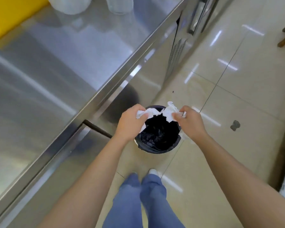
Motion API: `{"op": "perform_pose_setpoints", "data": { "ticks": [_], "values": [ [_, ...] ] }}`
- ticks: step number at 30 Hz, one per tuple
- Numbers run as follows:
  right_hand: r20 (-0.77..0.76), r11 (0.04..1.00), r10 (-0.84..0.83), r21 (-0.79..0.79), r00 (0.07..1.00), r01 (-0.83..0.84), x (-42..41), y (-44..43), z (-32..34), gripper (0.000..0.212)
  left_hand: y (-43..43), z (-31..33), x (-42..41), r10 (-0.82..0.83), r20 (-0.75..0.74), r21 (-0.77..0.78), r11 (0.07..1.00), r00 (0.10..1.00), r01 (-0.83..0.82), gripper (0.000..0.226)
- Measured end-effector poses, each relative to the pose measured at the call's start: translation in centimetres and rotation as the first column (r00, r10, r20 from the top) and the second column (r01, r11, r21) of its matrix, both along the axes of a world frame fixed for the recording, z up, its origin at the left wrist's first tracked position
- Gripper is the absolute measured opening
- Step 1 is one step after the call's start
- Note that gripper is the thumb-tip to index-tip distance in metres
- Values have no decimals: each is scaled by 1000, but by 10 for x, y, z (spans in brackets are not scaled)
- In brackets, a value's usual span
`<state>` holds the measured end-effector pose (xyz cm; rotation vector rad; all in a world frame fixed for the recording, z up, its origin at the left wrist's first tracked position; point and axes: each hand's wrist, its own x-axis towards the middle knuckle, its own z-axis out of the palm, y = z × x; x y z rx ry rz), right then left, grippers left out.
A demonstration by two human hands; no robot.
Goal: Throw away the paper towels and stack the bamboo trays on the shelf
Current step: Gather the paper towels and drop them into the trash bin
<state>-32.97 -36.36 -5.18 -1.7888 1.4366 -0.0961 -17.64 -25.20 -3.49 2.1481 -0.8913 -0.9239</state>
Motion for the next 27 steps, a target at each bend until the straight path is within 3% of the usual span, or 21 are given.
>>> {"op": "perform_pose_setpoints", "data": {
  "ticks": [6,11,16,19,23,27],
  "values": [
    [-31,994,-59,87,998,61,-9,-15,-97,26,-34,-101,-5,-3,-77,130,991,997,13,8],
    [-147,997,-26,65,989,36,-12,-33,-227,27,-70,-230,-12,-27,-92,187,981,995,44,12],
    [-74,973,-133,180,988,144,0,-31,-358,27,-80,-362,-24,56,-112,250,968,992,-26,17],
    [-113,969,-43,239,993,69,8,-24,-425,33,-81,-429,-27,55,-86,341,940,995,-22,33],
    [-270,960,194,250,943,-126,4,-20,-478,77,-80,-476,-29,-190,-129,443,867,973,228,68],
    [-286,954,295,132,911,-268,-9,-21,-459,85,-75,-459,-26,-465,74,477,793,882,378,69]
  ]
}}
